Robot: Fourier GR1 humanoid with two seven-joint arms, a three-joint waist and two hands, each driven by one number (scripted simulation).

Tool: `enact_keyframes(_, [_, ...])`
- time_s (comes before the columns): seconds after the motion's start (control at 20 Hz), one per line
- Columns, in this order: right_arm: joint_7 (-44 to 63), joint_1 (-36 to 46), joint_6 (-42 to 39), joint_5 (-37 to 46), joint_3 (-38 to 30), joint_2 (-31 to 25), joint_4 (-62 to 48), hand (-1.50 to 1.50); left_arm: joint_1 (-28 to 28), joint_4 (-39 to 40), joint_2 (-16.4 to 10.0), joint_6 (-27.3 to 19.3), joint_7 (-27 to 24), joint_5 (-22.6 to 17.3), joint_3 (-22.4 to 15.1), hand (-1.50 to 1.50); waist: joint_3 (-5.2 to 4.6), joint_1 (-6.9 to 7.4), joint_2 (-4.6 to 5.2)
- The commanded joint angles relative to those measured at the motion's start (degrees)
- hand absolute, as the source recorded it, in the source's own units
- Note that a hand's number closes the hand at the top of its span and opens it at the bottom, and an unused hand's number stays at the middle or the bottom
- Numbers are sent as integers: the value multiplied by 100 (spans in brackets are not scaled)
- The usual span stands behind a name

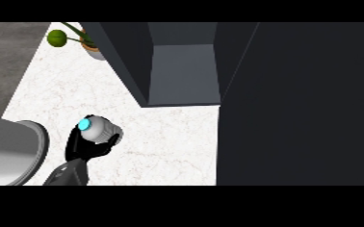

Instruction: Pick up the bottled water, place it into the cabinet and close the cabinet

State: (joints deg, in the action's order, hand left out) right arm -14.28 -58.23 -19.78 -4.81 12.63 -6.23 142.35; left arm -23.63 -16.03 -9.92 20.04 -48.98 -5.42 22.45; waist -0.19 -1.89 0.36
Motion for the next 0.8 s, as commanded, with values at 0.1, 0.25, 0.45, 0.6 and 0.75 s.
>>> enact_keyframes(0.1, [67,-291,-68,-301,-147,-66,448,-150,182,-60,263,255,-565,48,-145,150,13,71,-43])
enact_keyframes(0.25, [393,4,110,-239,-4,26,446,-150,241,-22,615,-144,-967,74,-155,150,4,78,-6])
enact_keyframes(0.45, [238,41,100,-377,-121,40,370,-150,442,-395,964,-340,-1012,77,-405,150,16,136,-40])
enact_keyframes(0.6, [629,-65,79,-507,-139,-118,746,-150,335,-782,972,-303,-629,-31,-574,150,20,169,-54])
enact_keyframes(0.75, [417,-315,-27,-591,-260,-157,792,-150,418,-825,982,-246,-600,-415,-1000,150,20,114,-73])
